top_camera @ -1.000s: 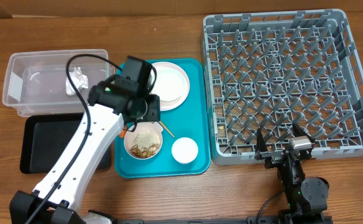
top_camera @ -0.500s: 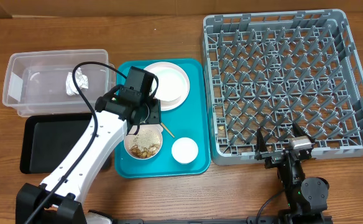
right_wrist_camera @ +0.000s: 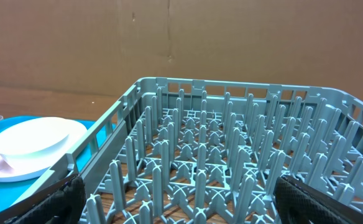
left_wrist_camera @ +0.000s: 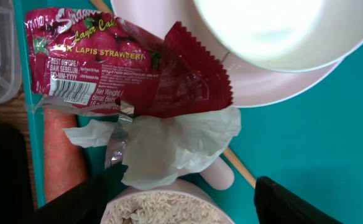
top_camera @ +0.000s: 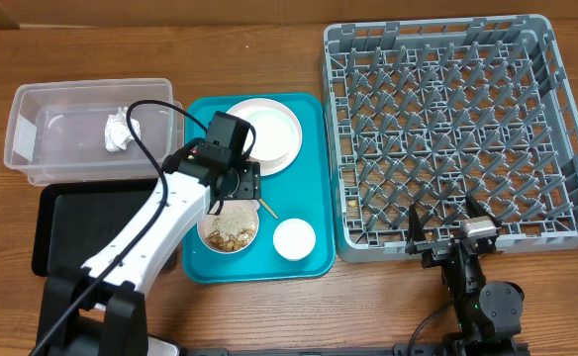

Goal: Sort waste into correct bins and load items into the dishwasher
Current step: 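Return the left gripper to the tray and grasp the second tissue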

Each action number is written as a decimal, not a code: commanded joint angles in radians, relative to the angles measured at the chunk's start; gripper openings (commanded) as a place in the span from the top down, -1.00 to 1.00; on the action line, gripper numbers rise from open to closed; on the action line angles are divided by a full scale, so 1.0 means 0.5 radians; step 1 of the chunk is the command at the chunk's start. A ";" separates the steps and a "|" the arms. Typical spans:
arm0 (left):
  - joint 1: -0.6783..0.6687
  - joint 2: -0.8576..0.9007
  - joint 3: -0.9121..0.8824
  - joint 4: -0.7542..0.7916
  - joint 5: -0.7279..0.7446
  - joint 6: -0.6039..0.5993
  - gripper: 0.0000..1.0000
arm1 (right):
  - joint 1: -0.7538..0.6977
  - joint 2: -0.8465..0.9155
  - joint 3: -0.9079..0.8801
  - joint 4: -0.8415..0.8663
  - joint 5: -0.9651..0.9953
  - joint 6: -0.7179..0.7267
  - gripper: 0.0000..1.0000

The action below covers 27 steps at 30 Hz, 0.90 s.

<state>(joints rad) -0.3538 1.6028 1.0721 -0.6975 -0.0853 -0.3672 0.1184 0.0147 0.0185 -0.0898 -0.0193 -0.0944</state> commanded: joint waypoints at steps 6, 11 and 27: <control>-0.014 0.164 -0.023 0.052 -0.043 0.015 -0.55 | -0.005 -0.020 -0.021 0.011 0.005 -0.007 -1.00; -0.011 0.175 -0.022 0.044 -0.043 0.016 -0.50 | -0.005 -0.020 -0.021 0.011 0.005 -0.008 -1.00; -0.013 0.181 -0.022 0.070 -0.042 0.012 0.19 | -0.005 -0.020 -0.021 0.011 0.005 -0.008 -1.00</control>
<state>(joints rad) -0.3538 1.6871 1.0718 -0.6647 -0.0940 -0.3634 0.1184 0.0147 0.0185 -0.0902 -0.0193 -0.0944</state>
